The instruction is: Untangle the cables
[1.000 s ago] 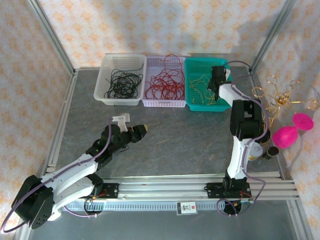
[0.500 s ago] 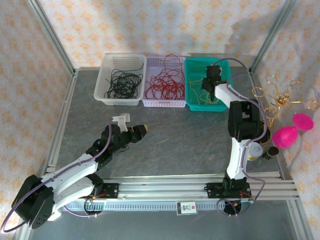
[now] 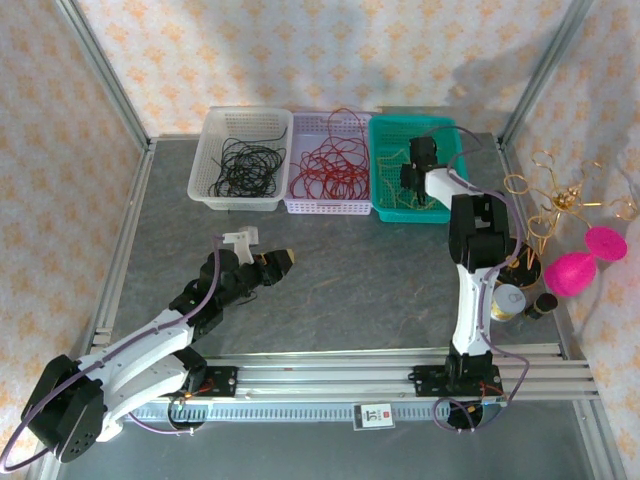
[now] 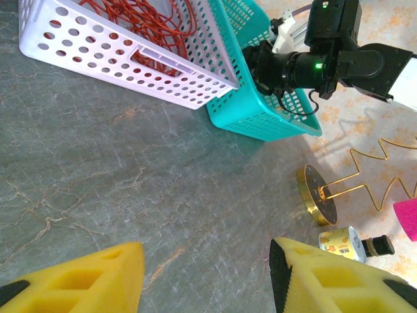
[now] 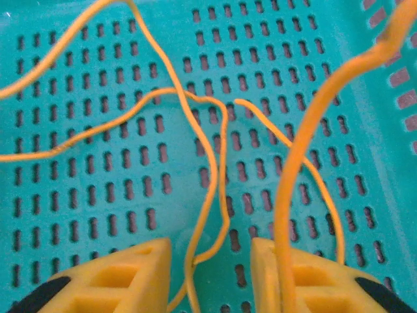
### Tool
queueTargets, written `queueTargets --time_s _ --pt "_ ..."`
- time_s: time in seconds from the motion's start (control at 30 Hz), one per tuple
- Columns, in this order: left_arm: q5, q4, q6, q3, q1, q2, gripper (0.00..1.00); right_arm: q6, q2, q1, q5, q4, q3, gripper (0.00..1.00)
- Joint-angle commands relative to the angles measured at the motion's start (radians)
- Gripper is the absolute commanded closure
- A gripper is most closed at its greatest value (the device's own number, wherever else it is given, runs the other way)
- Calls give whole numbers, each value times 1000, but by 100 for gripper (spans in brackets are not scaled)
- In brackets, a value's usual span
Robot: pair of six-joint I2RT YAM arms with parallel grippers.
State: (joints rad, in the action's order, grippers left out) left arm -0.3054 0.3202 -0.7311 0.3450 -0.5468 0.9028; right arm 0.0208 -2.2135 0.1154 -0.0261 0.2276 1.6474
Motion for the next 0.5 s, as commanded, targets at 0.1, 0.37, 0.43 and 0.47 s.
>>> queueTargets --time_s 0.1,0.37,0.43,0.47 --pt "13 5 21 2 10 -8 47 -6 186 10 46 23 -4 58" --pt "9 14 18 -1 10 -15 47 -9 393 26 50 3 -141 51" --pt "9 15 18 -3 9 -17 47 -9 446 27 43 -9 -192 51" --pt "8 14 18 -1 10 -19 47 -7 476 29 43 -19 -222 52"
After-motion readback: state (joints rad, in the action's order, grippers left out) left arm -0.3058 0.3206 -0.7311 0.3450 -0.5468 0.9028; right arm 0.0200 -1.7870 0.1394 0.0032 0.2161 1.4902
